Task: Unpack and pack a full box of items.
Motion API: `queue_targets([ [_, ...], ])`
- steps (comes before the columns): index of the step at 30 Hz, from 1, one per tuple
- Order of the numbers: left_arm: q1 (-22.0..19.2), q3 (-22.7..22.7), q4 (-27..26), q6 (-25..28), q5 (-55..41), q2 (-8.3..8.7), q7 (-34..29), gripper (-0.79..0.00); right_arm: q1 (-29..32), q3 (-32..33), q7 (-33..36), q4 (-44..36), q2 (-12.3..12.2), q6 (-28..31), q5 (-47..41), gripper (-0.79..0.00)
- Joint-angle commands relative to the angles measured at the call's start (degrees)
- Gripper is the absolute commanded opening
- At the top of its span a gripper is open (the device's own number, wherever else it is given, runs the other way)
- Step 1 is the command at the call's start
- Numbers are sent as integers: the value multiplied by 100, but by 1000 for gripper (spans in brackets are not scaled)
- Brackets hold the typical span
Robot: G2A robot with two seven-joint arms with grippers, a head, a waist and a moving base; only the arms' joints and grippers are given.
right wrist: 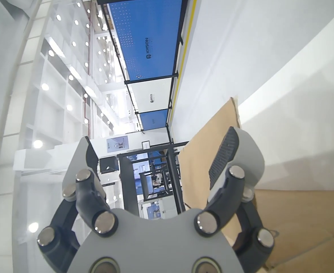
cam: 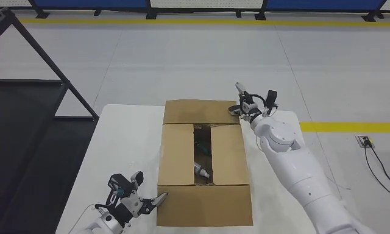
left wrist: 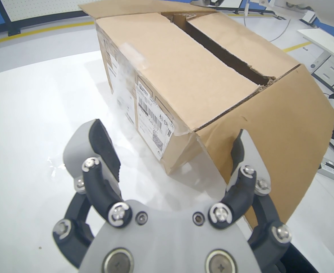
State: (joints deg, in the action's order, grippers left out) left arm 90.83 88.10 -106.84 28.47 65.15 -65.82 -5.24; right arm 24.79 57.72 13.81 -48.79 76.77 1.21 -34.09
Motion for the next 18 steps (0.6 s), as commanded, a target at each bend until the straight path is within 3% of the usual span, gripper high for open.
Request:
queue_targets([
  [1,-8,-25,17,-38,57,1,22,0,105,110,225,-172,-25,69,-65,0],
  [12,-80,-101,163,-223,253,4,96,0,648,478,2939,-1270,-290,17,245,0],
  [18,-64,-3,147,54,-295,17,78,0,746,597,2778,-1500,-347,-224,495,0],
])
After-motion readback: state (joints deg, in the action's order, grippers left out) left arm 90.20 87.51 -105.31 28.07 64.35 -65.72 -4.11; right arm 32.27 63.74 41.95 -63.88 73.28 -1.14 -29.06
